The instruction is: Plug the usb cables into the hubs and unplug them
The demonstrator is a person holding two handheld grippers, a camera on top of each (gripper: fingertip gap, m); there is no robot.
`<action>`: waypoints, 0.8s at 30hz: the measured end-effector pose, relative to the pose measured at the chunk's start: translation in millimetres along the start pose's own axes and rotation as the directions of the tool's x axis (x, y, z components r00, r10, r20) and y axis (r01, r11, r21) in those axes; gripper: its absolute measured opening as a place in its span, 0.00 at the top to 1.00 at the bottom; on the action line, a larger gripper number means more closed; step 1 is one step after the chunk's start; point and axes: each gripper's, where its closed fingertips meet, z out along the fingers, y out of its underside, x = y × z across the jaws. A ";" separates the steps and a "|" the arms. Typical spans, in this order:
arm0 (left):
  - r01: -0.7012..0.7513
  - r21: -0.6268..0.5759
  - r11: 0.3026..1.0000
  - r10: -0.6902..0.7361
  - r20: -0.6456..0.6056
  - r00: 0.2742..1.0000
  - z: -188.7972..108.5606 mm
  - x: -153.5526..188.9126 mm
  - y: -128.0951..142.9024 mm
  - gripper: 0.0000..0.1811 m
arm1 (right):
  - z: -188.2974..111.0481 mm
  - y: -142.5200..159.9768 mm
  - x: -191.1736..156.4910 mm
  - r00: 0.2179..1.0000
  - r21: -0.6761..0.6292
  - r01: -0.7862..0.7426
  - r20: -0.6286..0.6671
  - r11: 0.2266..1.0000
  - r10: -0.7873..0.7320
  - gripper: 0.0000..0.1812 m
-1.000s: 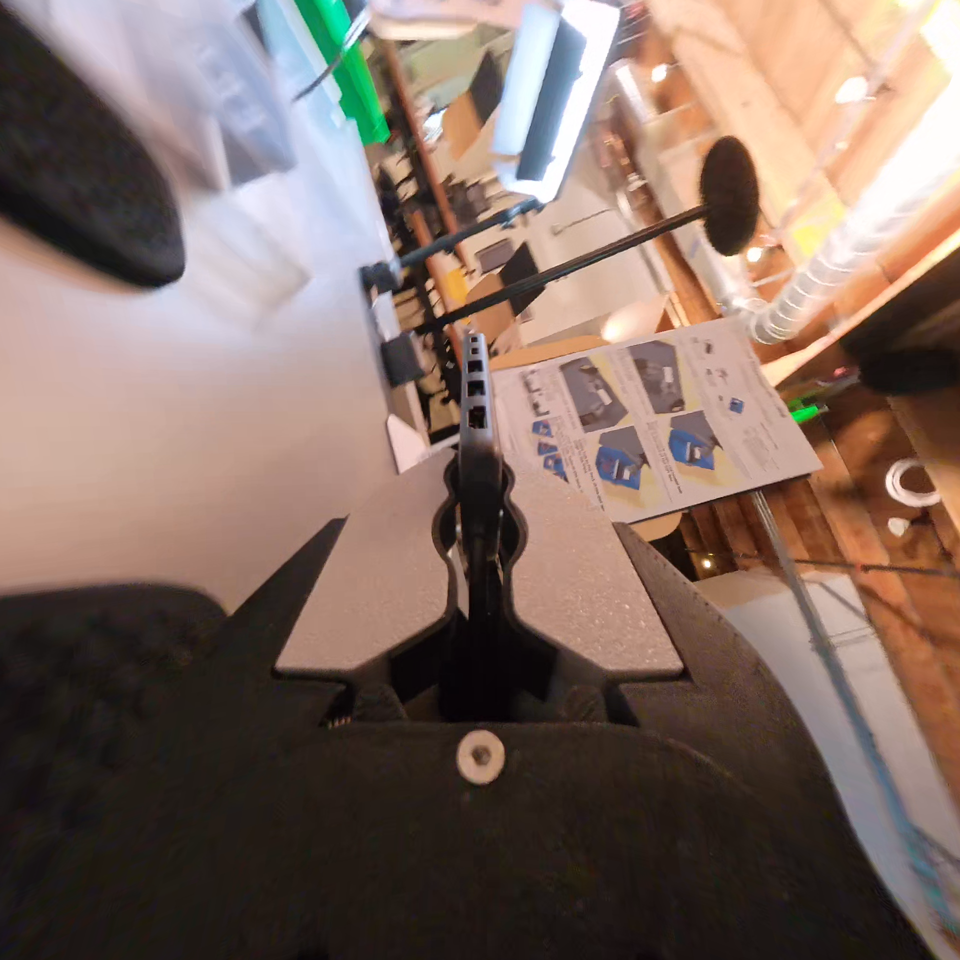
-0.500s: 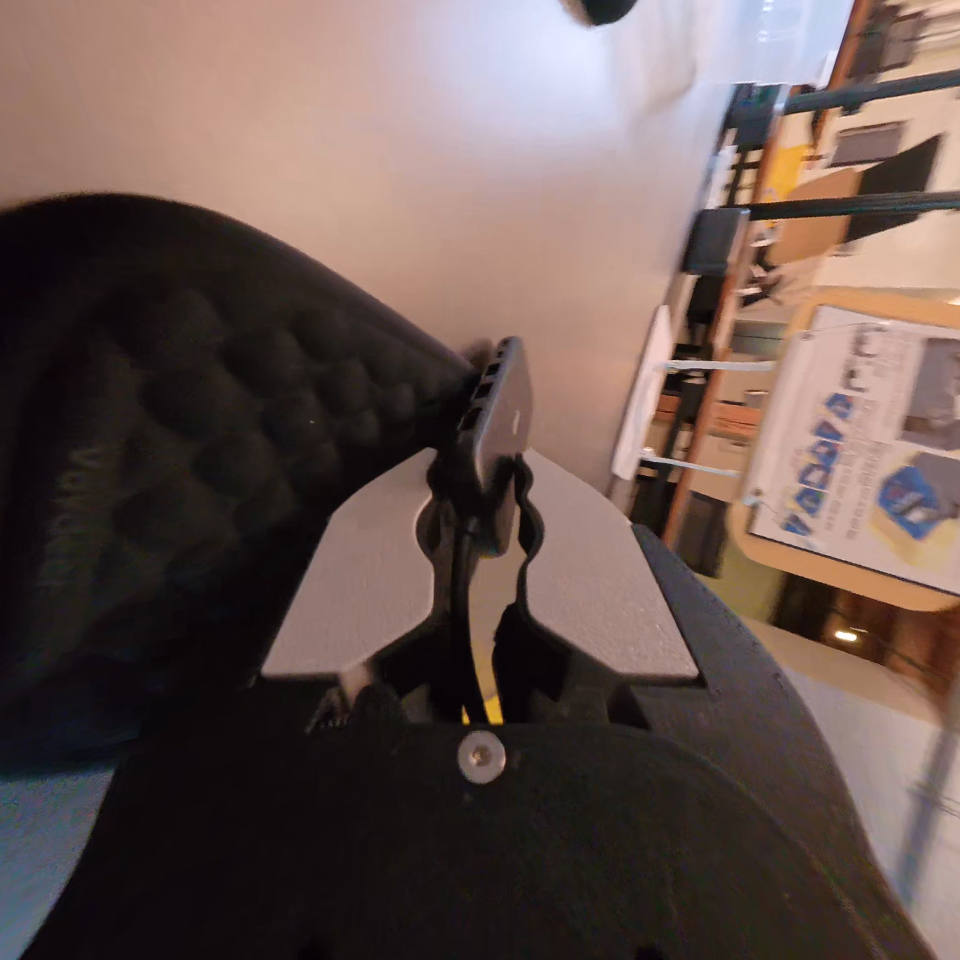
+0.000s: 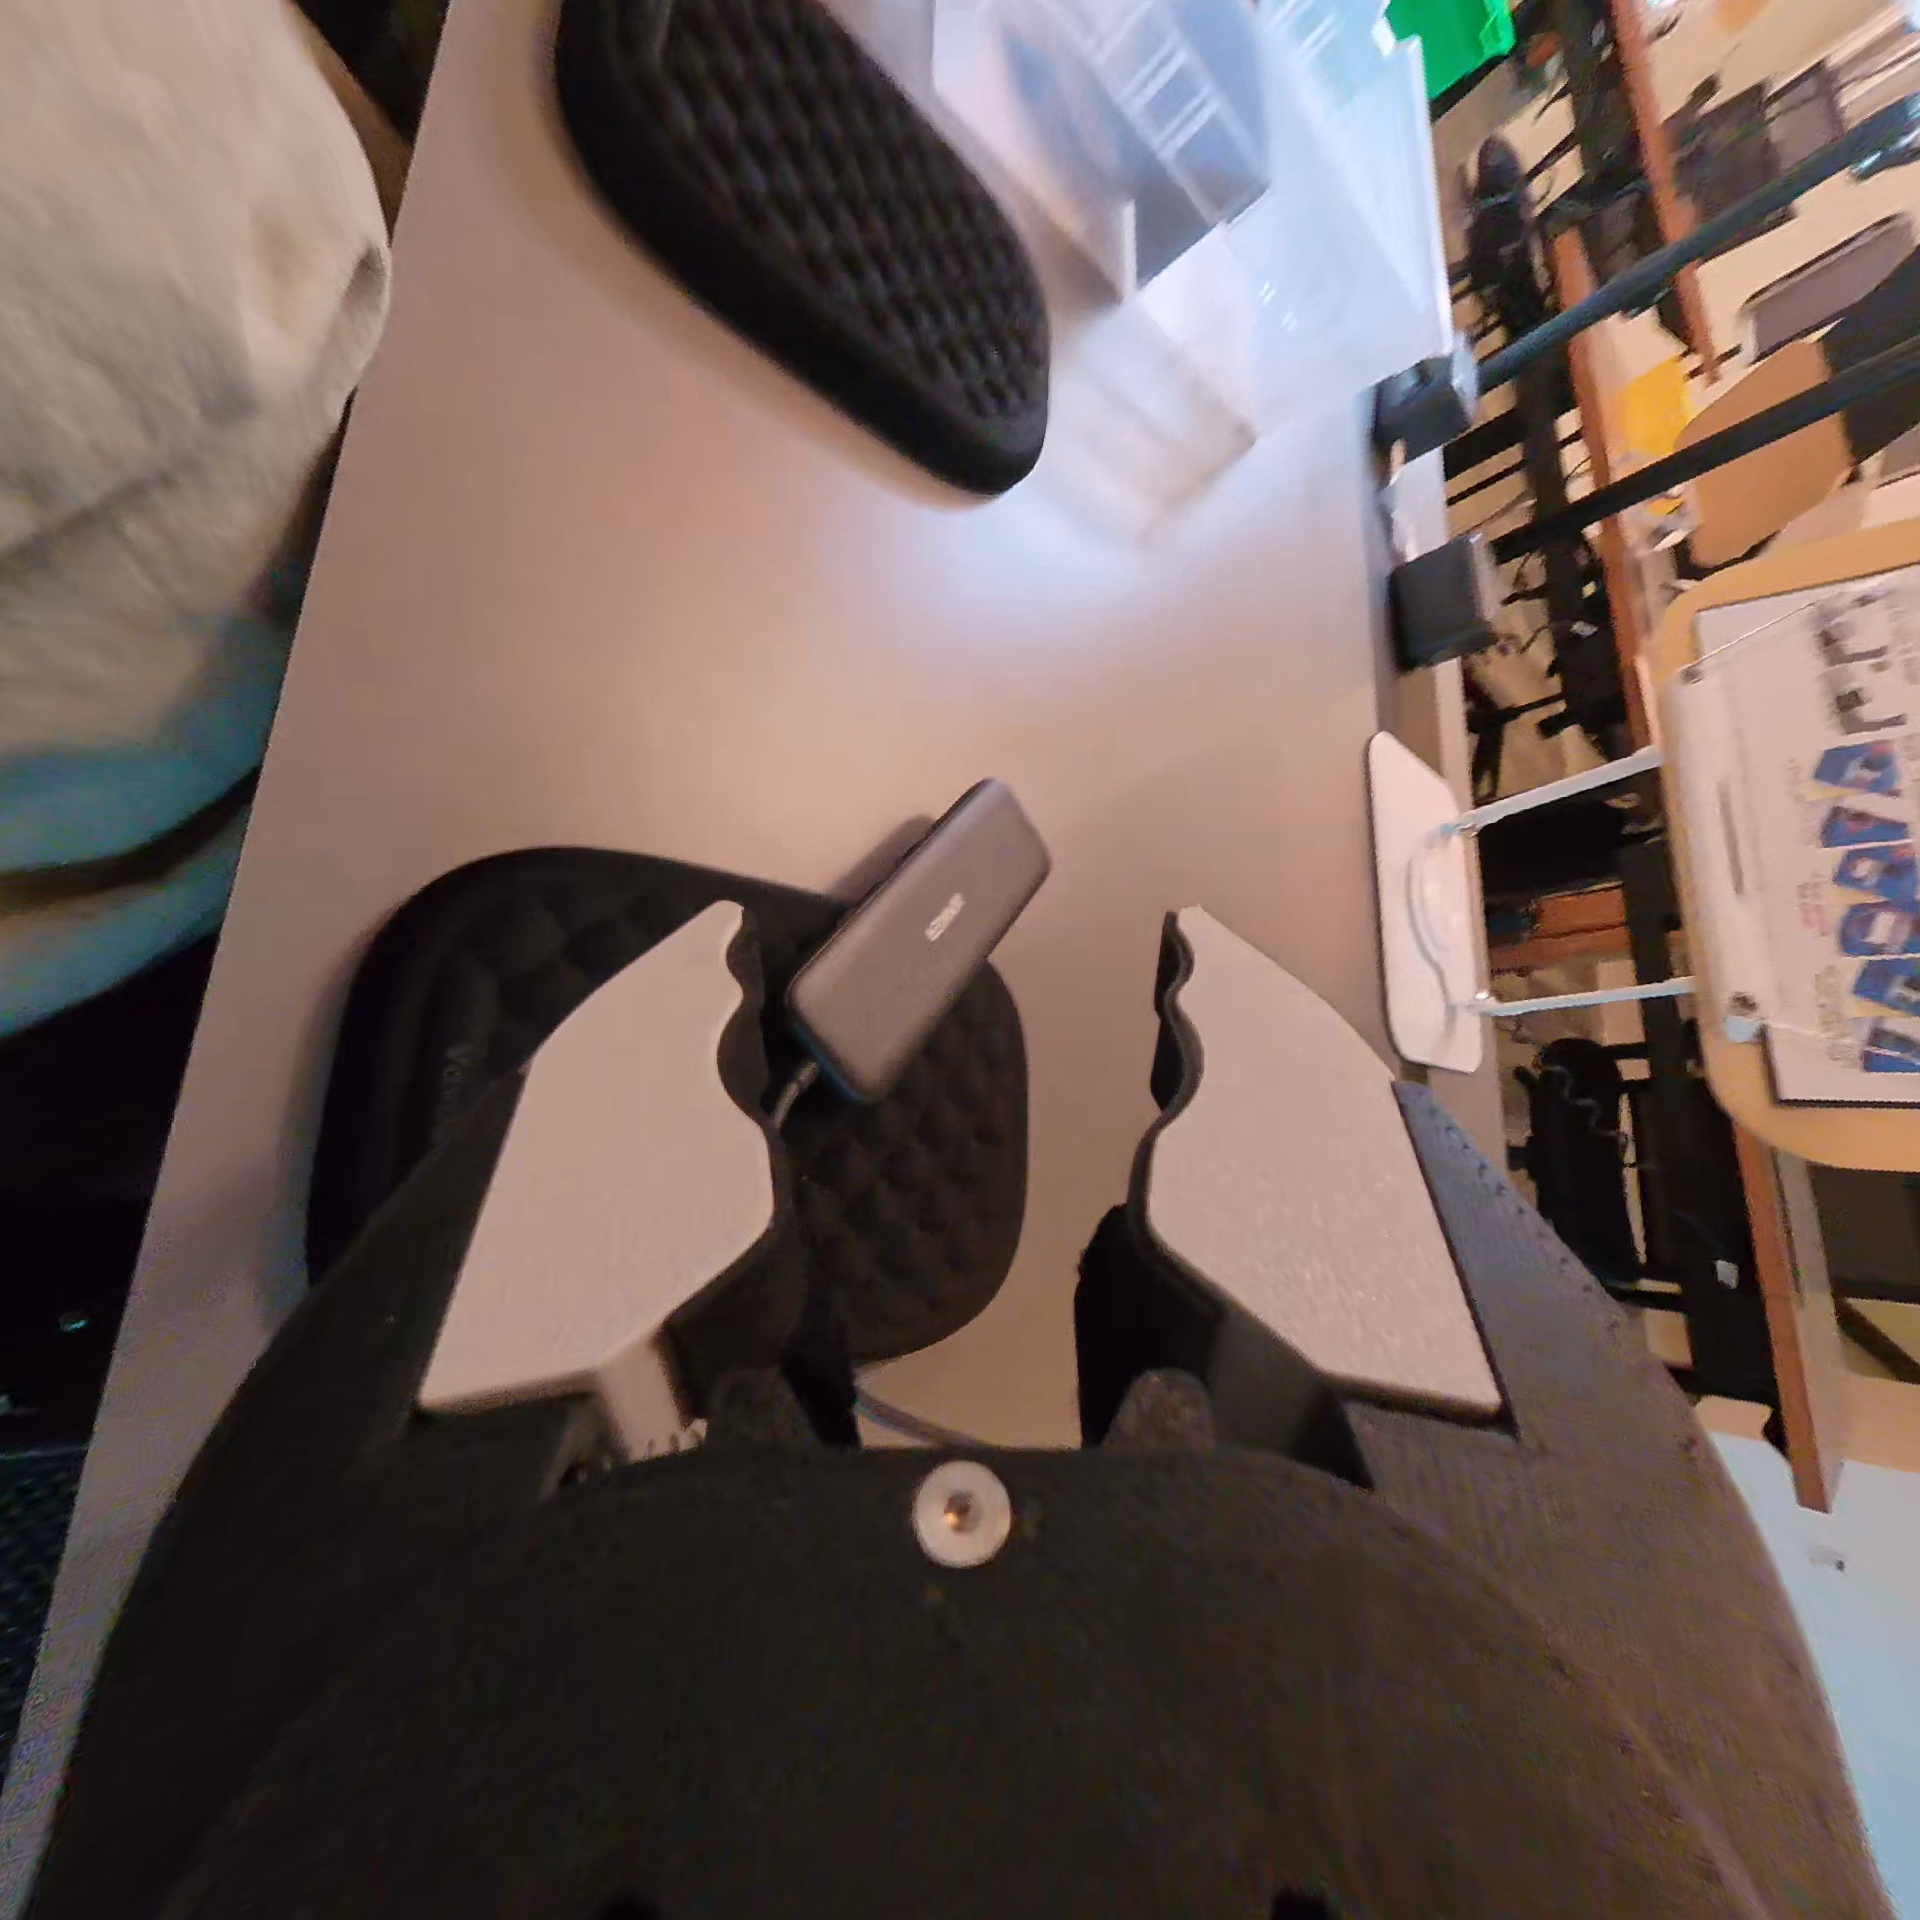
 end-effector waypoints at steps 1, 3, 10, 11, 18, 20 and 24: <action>0.024 -0.046 0.999 -0.024 -0.005 1.000 14.0 -5.0 7.5 0.84 | -2.1 -4.4 3.4 1.000 0.016 0.006 -0.014 1.000 -0.006 0.60; 0.064 -0.132 0.989 -0.072 -0.051 0.996 36.9 -8.2 19.8 0.84 | -4.5 -11.9 7.9 0.999 0.037 0.023 -0.035 0.999 -0.022 0.60; 0.118 -0.192 0.974 -0.144 -0.126 0.982 73.2 -14.2 25.1 0.86 | -2.2 -20.2 10.9 0.995 0.011 0.083 -0.053 0.997 -0.082 0.60; 0.116 -0.180 0.977 -0.141 -0.130 0.981 73.2 -13.8 24.1 0.92 | -2.1 -21.1 11.7 0.995 0.008 0.088 -0.057 0.996 -0.088 0.60; 0.090 0.069 0.994 -0.095 0.077 0.992 24.4 -33.7 0.0 0.96 | -2.7 -52.2 18.3 0.992 0.148 0.095 -0.102 0.984 -0.080 0.62; 0.089 0.209 0.974 -0.124 0.162 0.979 -7.9 -43.7 -15.8 0.96 | -1.1 -67.1 19.9 0.991 0.229 0.091 -0.116 0.969 -0.066 0.62; 0.063 0.581 0.812 -0.254 0.253 0.933 -89.3 -54.4 -57.1 0.96 | 6.2 -93.5 32.0 0.980 0.339 0.097 -0.197 0.936 -0.030 0.67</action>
